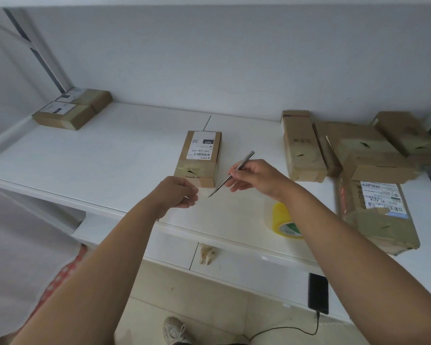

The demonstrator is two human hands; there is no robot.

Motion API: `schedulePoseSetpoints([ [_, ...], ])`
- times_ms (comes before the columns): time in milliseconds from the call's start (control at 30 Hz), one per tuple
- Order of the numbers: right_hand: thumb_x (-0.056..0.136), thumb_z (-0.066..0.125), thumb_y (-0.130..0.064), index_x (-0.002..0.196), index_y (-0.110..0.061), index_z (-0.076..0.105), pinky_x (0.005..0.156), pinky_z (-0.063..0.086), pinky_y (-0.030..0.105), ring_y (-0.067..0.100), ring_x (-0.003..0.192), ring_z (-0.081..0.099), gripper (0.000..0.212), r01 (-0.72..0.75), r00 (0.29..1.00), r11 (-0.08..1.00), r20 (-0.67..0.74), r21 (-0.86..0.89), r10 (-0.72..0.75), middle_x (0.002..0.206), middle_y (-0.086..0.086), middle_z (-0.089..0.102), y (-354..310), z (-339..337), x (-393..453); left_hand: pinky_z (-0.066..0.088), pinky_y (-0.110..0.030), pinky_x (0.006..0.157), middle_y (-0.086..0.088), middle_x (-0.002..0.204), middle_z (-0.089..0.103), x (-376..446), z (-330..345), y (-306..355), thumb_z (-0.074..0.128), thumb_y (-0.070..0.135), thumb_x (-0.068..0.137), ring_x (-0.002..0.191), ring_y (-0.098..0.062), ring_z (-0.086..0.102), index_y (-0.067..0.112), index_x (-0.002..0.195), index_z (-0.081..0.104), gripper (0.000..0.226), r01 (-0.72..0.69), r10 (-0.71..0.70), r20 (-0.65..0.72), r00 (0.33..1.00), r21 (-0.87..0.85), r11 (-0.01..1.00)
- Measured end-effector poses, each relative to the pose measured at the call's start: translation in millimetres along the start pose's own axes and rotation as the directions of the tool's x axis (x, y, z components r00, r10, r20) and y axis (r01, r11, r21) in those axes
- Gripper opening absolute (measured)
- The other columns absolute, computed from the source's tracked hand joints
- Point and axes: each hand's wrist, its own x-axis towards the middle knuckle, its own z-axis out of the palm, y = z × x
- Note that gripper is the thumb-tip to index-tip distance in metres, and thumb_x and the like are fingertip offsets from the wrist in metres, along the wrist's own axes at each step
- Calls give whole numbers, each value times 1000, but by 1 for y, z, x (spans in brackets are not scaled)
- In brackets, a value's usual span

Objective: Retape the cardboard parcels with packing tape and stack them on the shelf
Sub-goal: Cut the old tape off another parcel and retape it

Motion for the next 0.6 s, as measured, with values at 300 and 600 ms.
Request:
schedulePoseSetpoints([
  [300,103,53,-21,100,-13,63,87,53,36,23,90,73,14,0,1000,1000,4,8,0,96,5,77,1,-4,1,55,-24,63,-11,82,72,0,-1,2,61,10,95,67,-17,68,0,96,70,13,8,-7,21,1000,-18,1000],
  [600,102,55,-21,104,-13,65,87,53,33,22,91,73,13,-18,998,999,57,-51,21,98,6,77,5,-4,3,55,-22,63,-13,85,73,1,1,-2,69,4,90,69,-17,67,-1,93,70,6,18,-20,39,999,46,999],
])
